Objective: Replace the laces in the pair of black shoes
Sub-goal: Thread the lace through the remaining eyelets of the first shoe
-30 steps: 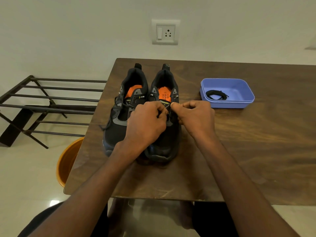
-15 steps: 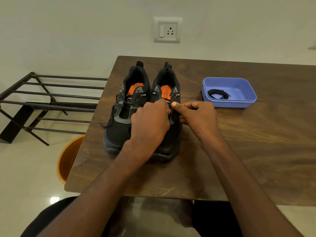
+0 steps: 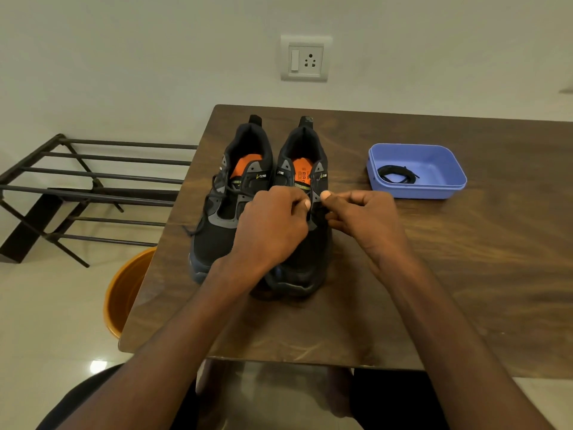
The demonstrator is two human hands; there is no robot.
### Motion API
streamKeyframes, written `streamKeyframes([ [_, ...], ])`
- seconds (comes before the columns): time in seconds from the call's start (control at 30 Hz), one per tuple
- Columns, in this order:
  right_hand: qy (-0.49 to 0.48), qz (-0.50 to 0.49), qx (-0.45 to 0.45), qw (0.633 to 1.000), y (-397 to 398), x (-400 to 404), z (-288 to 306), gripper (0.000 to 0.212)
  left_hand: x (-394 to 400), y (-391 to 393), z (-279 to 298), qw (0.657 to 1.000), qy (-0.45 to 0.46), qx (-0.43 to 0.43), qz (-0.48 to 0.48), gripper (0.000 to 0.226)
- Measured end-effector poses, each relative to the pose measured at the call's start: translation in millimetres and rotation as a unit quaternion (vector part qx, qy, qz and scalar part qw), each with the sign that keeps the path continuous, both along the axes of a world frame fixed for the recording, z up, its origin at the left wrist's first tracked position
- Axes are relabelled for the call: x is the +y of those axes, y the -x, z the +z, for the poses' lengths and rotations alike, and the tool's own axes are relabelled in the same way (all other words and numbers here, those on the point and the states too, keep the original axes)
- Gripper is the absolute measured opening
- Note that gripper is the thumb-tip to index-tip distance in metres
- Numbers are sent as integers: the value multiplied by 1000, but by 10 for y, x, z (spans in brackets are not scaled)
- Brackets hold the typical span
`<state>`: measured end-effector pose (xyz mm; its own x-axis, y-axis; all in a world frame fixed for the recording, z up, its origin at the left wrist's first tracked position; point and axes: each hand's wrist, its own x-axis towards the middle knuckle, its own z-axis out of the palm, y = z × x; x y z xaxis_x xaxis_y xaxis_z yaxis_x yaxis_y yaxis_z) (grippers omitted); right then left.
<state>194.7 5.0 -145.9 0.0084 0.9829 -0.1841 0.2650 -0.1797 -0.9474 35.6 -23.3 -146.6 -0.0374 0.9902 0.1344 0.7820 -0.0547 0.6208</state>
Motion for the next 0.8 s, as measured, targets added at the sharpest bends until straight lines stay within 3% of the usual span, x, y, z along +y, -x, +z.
streamKeyframes([
  [0.1,-13,57,-18,998,-42,-56,54,2,-72,38,40,995,-53,82,-34,17],
  [0.23,7,42,-22,999,15,-35,69,6,-88,156,131,975,-183,122,14,21],
  [0.37,22,44,-37,998,9,-14,78,9,-21,331,160,988,-43,145,14,31],
  [0.43,37,32,-2,999,-24,-1,97,11,-16,380,148,991,-2,132,6,29],
  [0.53,74,4,111,991,-111,26,206,14,4,446,106,993,12,120,3,27],
  [0.63,49,-111,192,974,-236,78,210,15,22,472,63,994,-17,111,1,23],
  [0.67,3,-157,134,978,-280,102,175,13,26,479,53,994,-23,108,1,22],
  [0.7,-68,-178,12,982,-319,120,133,13,27,487,43,994,-24,102,1,19],
  [0.77,-214,-135,-210,944,-340,106,60,25,39,502,11,996,-24,80,-10,16],
  [0.8,-245,-81,-257,932,-303,95,47,28,46,516,-10,997,-26,65,-17,15],
])
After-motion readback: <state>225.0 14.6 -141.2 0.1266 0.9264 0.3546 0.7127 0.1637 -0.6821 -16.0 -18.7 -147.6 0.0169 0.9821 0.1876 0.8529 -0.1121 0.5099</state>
